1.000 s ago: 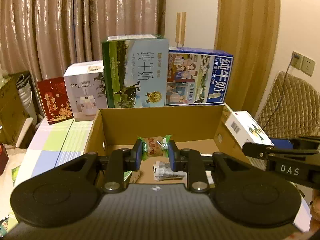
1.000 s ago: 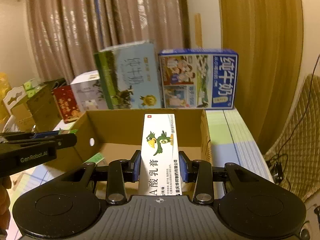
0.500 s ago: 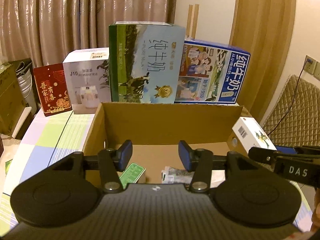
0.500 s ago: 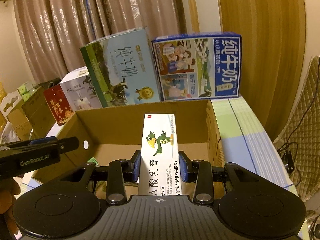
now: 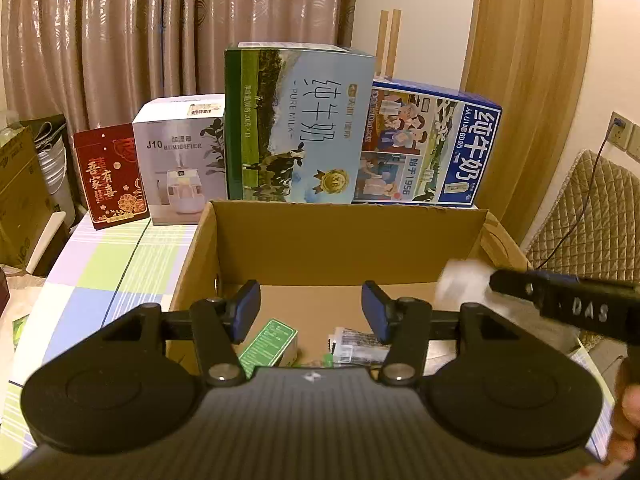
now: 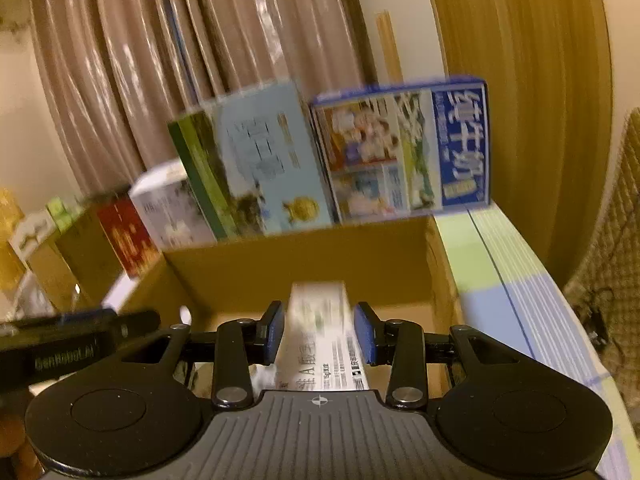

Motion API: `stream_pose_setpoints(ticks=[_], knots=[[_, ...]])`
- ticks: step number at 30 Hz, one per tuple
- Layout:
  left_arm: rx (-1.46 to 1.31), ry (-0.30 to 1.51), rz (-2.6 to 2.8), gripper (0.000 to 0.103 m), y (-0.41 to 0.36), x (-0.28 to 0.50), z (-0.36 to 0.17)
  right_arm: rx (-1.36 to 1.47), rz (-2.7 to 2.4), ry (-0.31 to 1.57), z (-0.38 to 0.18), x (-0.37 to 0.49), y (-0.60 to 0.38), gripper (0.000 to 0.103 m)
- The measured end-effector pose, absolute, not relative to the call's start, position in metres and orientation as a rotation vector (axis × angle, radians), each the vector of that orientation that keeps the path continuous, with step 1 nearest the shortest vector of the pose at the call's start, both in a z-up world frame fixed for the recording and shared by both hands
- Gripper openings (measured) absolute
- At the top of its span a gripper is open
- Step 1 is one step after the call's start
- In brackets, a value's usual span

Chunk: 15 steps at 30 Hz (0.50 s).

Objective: Organize objects
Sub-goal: 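Open both tools to drop the ointment box and candy into the box, then move both tools back over the remaining items on the table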

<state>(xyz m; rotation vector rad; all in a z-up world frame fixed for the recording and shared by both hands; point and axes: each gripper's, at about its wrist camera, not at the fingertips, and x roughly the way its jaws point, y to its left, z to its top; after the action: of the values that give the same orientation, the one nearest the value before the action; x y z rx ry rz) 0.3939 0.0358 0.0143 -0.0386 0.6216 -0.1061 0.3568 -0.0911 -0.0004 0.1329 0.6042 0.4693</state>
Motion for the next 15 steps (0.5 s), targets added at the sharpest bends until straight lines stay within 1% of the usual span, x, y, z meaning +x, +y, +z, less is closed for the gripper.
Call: stream_pose_setpoints(ticks=[2, 3, 9, 15], knots=[[-0.037, 0.623, -0.104, 0.055, 0.037, 0.393, 0.013, 0.154, 0.457, 0.606, -0.003, 0.361, -0.094, 0.057], [-0.036, 0.625, -0.104, 0.055, 0.037, 0.393, 0.013, 0.171, 0.452, 0.609, -0.003, 0.362, -0.097, 0.059], [-0.036, 0.635, -0.098, 0.057, 0.041, 0.394, 0.009, 0.195, 0.431, 0.617, -0.003, 0.364, -0.106, 0.060], [-0.019, 0.637, -0.105, 0.063, 0.037, 0.391, 0.009, 0.189, 0.428, 0.622, -0.004, 0.361, -0.111, 0.062]])
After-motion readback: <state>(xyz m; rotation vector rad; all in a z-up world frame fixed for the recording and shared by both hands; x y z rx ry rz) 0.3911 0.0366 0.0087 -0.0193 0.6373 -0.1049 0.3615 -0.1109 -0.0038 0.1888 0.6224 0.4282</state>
